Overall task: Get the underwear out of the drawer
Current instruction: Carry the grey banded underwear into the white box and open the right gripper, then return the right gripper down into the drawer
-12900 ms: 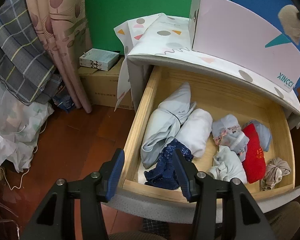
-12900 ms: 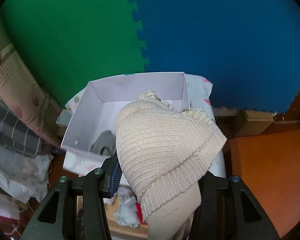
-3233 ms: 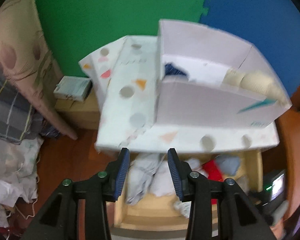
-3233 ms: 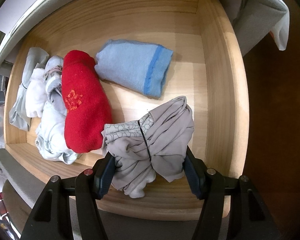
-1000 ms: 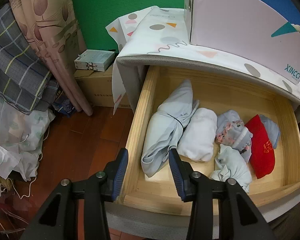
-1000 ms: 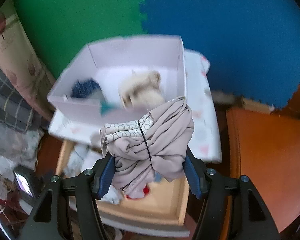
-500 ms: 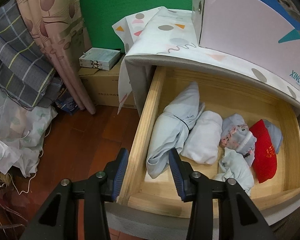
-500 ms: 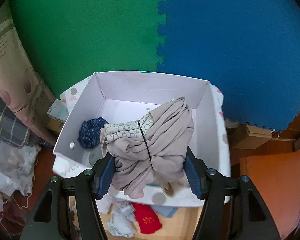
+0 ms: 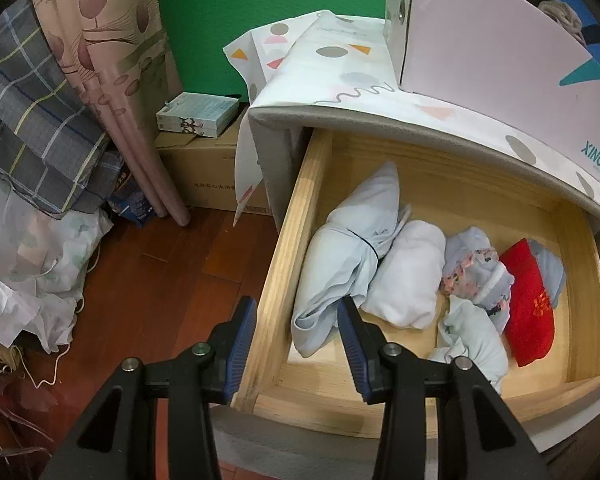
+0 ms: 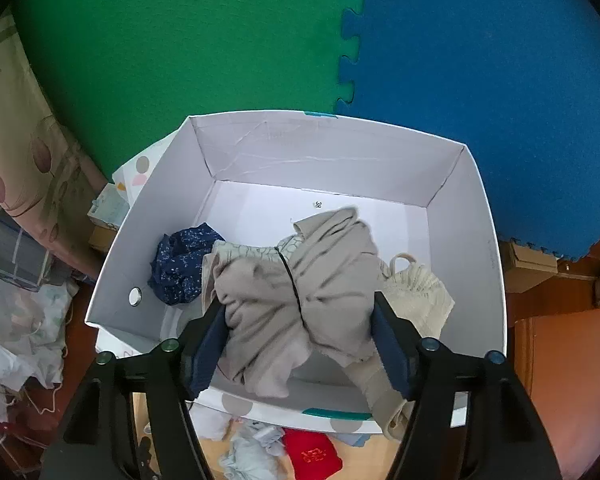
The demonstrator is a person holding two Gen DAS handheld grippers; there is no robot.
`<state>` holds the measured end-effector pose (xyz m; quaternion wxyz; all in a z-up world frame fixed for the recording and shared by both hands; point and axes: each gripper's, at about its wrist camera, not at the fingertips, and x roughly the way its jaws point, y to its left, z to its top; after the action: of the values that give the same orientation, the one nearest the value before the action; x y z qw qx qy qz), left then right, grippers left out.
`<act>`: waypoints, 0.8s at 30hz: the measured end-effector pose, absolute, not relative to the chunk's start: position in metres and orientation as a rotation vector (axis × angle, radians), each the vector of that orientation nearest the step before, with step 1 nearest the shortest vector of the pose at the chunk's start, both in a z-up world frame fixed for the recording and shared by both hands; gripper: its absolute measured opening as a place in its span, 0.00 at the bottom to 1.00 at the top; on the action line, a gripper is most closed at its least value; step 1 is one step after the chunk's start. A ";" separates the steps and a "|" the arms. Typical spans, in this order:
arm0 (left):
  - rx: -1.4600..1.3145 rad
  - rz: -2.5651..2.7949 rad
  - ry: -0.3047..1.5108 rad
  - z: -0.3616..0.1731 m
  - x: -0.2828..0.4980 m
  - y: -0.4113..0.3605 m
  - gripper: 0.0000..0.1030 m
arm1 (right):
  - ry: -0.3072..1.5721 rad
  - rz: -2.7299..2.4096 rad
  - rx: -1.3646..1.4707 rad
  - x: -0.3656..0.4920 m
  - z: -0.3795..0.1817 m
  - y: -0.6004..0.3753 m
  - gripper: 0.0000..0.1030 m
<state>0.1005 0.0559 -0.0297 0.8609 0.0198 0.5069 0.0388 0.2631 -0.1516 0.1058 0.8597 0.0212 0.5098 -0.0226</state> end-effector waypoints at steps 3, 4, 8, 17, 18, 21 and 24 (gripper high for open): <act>0.044 0.082 1.066 -0.030 0.101 0.055 0.42 | 1.054 -0.038 0.044 0.260 0.111 -0.151 0.67; 0.043 0.081 1.067 -0.030 0.101 0.055 0.42 | 1.050 -0.039 0.045 0.259 0.113 -0.151 0.67; 0.044 0.082 1.069 -0.031 0.101 0.055 0.42 | 1.038 -0.014 0.056 0.245 0.125 -0.154 0.67; 0.042 0.079 1.074 -0.032 0.101 0.055 0.42 | 1.069 0.069 -0.003 0.172 0.122 -0.164 0.67; 0.042 0.080 1.073 -0.032 0.101 0.055 0.42 | 1.080 0.073 -0.007 0.163 0.118 -0.167 0.67; 0.042 0.082 1.073 -0.031 0.101 0.055 0.42 | 1.119 0.077 -0.024 0.138 0.100 -0.174 0.67; 0.044 0.083 1.075 -0.031 0.101 0.055 0.42 | 1.168 0.069 -0.033 0.119 0.076 -0.182 0.67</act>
<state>0.1009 0.0547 -0.0314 0.8579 0.0209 0.5118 0.0394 0.1191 -0.1821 0.0757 0.8337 -0.0157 0.5511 0.0324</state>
